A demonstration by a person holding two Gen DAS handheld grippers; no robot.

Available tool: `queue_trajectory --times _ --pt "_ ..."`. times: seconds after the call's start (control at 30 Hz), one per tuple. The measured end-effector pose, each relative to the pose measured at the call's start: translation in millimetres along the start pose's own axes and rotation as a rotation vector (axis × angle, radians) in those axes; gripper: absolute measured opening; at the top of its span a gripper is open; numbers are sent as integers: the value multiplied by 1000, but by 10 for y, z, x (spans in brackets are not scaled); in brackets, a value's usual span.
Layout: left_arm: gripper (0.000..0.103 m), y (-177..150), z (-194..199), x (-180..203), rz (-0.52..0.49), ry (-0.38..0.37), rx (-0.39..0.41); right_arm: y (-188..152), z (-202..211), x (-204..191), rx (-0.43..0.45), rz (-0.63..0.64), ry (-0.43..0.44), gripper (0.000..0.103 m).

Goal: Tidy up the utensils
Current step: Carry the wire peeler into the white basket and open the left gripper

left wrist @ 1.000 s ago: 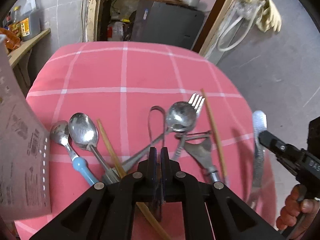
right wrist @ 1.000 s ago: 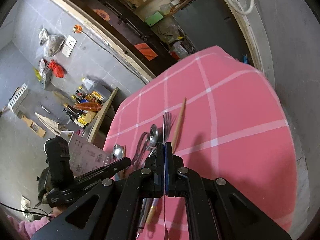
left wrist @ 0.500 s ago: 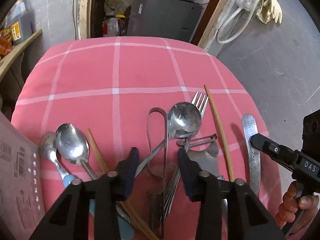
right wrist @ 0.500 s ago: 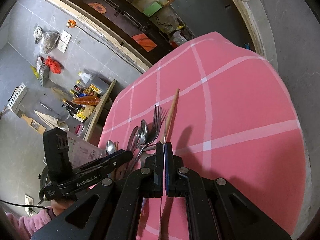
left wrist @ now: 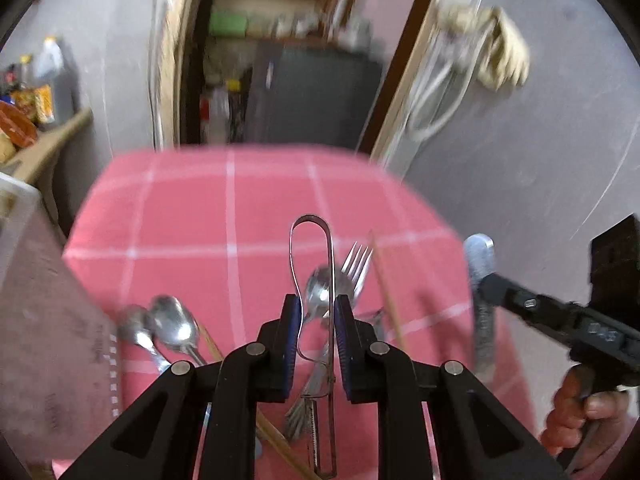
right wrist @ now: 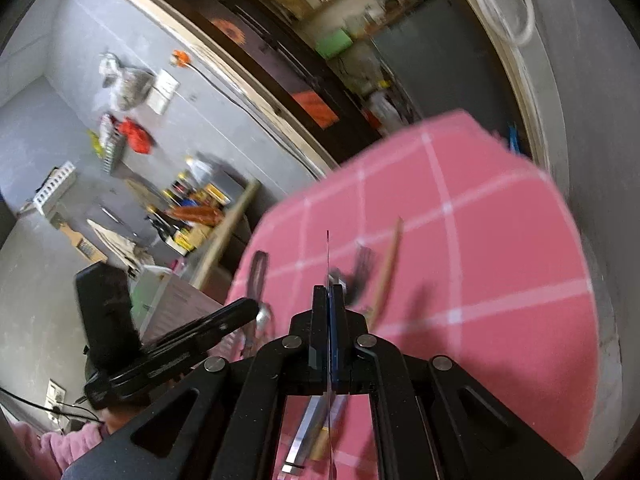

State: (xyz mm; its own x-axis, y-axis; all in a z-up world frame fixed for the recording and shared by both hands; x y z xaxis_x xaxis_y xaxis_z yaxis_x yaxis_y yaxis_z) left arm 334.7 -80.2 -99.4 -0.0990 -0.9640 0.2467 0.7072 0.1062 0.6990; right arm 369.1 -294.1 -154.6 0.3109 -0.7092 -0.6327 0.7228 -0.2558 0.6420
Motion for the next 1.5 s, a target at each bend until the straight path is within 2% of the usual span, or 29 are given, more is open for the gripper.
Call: queue_trajectory --times 0.2,0.4,0.5,0.67,0.77,1.0,1.17,1.5 --pt "17 287 775 -114 67 -19 191 336 166 -597 112 93 54 2" --pt "17 619 1238 -474 160 -50 274 613 109 -1291 192 163 156 2" --pt "17 736 1463 -675 206 -31 355 677 15 -1577 240 160 220 2" --pt "17 820 1614 -1066 232 26 460 591 -312 -1940 309 123 326 2" --pt "17 799 1587 -1336 247 35 500 446 -566 -2056 324 120 347 2" --pt "17 590 1445 -1650 294 12 553 96 -974 -2141 313 215 320 2" --pt "17 412 1343 -1752 306 -7 557 -52 -1002 -2061 297 260 290 2" --pt "17 98 1307 -1710 207 -37 476 -229 -942 -2086 216 349 244 2"
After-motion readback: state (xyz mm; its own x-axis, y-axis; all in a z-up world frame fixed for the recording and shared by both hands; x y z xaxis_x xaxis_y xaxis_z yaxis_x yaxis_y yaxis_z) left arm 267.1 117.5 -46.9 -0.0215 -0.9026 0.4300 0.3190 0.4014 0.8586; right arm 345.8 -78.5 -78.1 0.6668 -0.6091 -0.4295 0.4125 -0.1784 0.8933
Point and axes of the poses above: each gripper's, at about its wrist camera, not at the fingertips, and z roughly against the way its jaws point, x to its right, y to its top, the point moved 3 cm from there along -z, roughly the way its jaws point, and after that the axes turned 1 degree about y, right-handed, at the moved point
